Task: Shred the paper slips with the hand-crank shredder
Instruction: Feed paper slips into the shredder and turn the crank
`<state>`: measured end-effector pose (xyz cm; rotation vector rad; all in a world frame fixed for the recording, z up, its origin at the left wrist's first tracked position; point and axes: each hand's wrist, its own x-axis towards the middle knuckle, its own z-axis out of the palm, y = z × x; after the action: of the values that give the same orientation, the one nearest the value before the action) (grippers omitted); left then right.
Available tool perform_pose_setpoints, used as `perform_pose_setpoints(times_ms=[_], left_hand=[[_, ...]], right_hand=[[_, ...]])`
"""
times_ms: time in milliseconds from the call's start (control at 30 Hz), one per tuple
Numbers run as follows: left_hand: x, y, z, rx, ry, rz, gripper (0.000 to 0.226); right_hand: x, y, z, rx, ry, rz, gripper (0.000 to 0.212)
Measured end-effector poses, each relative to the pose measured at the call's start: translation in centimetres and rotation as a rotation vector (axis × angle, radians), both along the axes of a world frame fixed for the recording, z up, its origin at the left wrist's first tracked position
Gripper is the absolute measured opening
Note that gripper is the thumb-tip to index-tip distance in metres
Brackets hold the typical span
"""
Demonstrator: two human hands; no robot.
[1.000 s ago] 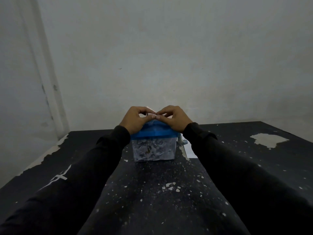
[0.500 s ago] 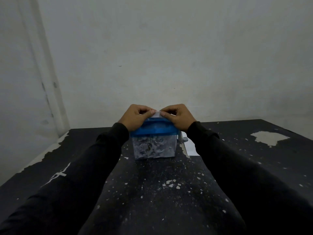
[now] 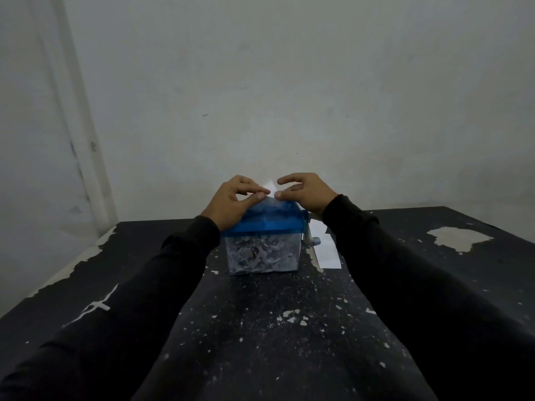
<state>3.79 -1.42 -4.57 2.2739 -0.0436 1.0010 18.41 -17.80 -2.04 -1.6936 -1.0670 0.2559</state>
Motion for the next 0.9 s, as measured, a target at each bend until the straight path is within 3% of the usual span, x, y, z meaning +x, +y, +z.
perform_pose_setpoints(times_ms=[100,200,267,333,433,600,733,833,900], left_hand=[[-0.1,-0.1,-0.3,-0.017,-0.039,0.005,0.015],[-0.1,-0.3,-0.6,-0.037,-0.078,0.027,0.015],[-0.1,-0.3,-0.6,-0.033,-0.101,0.061,0.014],[-0.1,-0.3,-0.5,-0.036,-0.12,0.074,0.013],[0.0,-0.3,-0.5,-0.036,-0.113,0.071,0.013],[-0.1,-0.7,-0.3,-0.134,-0.109,0.04,0.012],[-0.1,-0.7,-0.3,-0.112,-0.026,0.027,0.013],[-0.5,-0.7,0.0,-0.101,0.035,0.032,0.017],[-0.5,-0.6,0.3,-0.143,0.094,0.027,0.027]], right_hand=[[0.0,0.3,0.5,-0.151,-0.096,-0.084,0.054],[-0.1,0.3,1.1,-0.242,-0.173,-0.093,0.053],[-0.5,-0.1,1.2,-0.191,-0.137,0.006,0.05],[-1.0,-0.4,0.7,-0.119,-0.27,0.077,0.041],[-1.0,0.1,-0.4,0.055,-0.542,-0.039,0.015],[-1.2,0.7,-0.7,0.156,-0.707,-0.135,0.012],[-1.3,0.4,-0.6,0.143,-0.382,-0.089,0.021],[-0.7,0.6,-0.5,0.174,-0.205,-0.077,0.011],[-0.4,0.3,-0.2,0.158,-0.144,-0.083,0.032]])
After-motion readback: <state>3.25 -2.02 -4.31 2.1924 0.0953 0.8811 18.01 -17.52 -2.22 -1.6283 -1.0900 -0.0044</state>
